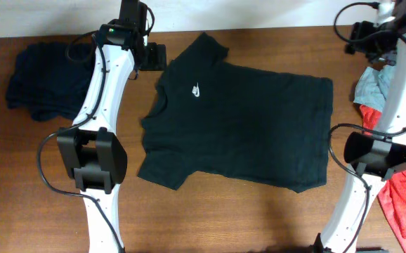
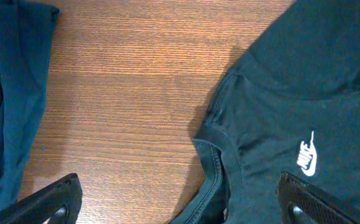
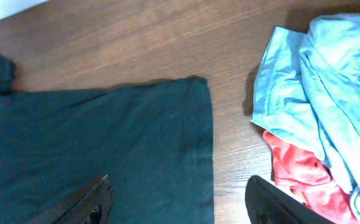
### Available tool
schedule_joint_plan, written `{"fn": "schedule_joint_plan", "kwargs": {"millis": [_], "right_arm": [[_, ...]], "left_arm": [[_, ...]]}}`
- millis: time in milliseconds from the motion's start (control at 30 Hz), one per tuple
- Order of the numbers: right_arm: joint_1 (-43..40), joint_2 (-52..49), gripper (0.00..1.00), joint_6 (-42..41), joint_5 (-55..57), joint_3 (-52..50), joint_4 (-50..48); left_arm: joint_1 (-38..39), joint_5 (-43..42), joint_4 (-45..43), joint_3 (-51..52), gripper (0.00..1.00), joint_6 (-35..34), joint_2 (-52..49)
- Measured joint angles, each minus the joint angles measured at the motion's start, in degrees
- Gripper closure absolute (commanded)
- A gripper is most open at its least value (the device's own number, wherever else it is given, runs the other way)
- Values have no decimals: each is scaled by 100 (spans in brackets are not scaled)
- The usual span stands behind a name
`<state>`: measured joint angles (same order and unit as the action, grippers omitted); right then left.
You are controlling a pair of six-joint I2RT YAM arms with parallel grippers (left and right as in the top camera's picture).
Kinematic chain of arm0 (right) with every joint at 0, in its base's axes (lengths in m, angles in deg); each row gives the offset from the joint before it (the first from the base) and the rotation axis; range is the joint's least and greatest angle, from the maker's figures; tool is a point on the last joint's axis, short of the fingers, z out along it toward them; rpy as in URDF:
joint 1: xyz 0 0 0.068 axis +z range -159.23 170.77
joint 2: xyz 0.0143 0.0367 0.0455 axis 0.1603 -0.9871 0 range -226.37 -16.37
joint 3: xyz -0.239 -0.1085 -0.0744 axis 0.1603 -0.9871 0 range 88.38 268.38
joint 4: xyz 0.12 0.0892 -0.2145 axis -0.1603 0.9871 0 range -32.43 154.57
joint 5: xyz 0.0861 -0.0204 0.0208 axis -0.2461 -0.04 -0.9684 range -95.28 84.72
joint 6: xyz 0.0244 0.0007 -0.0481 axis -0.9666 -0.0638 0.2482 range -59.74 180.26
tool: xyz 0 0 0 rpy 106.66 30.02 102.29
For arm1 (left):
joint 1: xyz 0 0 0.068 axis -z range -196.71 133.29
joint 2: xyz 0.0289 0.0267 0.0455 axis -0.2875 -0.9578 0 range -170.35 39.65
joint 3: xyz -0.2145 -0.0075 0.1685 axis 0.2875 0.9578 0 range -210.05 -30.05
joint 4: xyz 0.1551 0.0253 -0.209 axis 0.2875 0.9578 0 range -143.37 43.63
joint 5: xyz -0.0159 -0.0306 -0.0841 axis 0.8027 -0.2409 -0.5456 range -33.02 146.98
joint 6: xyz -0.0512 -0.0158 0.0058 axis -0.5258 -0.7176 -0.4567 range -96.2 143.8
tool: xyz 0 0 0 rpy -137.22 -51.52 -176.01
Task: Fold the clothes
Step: 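Move both grippers down to the shirt's bottom hem corners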
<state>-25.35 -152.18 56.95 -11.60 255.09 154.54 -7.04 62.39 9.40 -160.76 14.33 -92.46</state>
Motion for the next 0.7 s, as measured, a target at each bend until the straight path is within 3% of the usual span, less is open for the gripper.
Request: {"fn": "schedule_joint_plan", "kwargs": {"millis": [67, 133, 367, 500, 700], "right_arm": [[-79, 0, 19, -17, -168, -2, 0], [-111, 2, 6, -66, -358, -24, 0], [-90, 463, 4, -76, -625, -1266, -11], [-90, 1464, 4, -74, -269, -2898, 0], [-90, 3309, 4, -142, 33, -4743, -15]], "left_arm": [[0, 0, 0, 2, 1, 0, 0], [0, 0, -2, 2, 1, 0, 0], [0, 0, -162, 0, 1, 31, 0], [0, -4, 887, 0, 5, 195, 0], [2, -48, 2430, 2, 1, 212, 0]]}}
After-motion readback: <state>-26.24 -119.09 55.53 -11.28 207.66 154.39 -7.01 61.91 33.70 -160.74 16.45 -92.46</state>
